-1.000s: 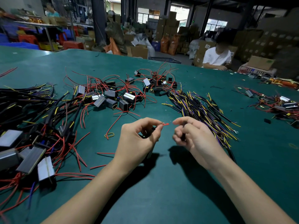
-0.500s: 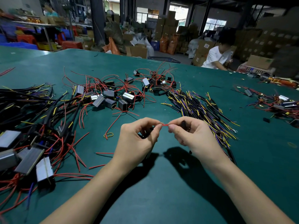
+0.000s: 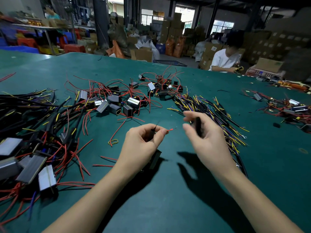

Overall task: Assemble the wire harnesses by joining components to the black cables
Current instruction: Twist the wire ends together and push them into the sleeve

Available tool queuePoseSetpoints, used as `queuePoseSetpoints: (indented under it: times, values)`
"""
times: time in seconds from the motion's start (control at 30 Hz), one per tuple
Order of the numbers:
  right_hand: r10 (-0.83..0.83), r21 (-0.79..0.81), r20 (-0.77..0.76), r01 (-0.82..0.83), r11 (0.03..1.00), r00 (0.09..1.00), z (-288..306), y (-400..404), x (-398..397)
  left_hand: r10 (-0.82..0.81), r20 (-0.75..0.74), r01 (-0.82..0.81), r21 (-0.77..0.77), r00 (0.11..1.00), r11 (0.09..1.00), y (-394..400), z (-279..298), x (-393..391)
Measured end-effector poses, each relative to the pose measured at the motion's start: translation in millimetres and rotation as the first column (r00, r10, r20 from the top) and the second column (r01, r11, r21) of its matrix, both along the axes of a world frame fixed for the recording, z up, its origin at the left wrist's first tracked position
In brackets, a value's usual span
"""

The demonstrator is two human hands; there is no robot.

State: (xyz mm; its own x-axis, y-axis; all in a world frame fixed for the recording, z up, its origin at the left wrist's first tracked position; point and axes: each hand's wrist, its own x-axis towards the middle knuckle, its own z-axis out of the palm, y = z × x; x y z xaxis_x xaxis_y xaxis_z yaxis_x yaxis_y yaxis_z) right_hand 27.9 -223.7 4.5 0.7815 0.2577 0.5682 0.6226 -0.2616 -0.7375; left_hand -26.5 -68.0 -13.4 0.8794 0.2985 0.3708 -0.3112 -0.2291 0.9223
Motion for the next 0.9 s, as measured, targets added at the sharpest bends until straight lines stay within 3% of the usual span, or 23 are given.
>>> queuePoseSetpoints:
  times: [0.03,0.1,0.23,0.37,0.77,0.9]
  values:
    - [0.045,0.126,-0.164,-0.024,0.992,0.985,1,1,1,0.012,0.005,-0.012,-0.001,1.000,1.000,1,0,0]
    - [0.124,0.264,-0.339,-0.032,0.964,0.932,3,0,2,0.019,0.015,-0.019,-0.006,1.000,1.000,1,-1,0]
    - [0.265,0.366,-0.426,-0.103,0.925,0.865,9,-1,0,0.021,0.034,-0.021,0.004,0.999,1.000,0,-2,0]
    - [0.423,0.606,-0.461,-0.071,0.792,0.780,12,-2,0,0.039,0.059,-0.040,0.029,0.997,0.999,0,-3,1]
    - [0.393,0.730,-0.553,0.200,0.653,0.735,8,8,-2,0.039,0.071,-0.041,0.021,0.997,0.999,-2,-2,0]
    - [0.380,0.727,-0.564,0.222,0.650,0.734,7,10,-3,0.040,0.065,-0.043,0.040,0.997,0.998,-2,-2,0]
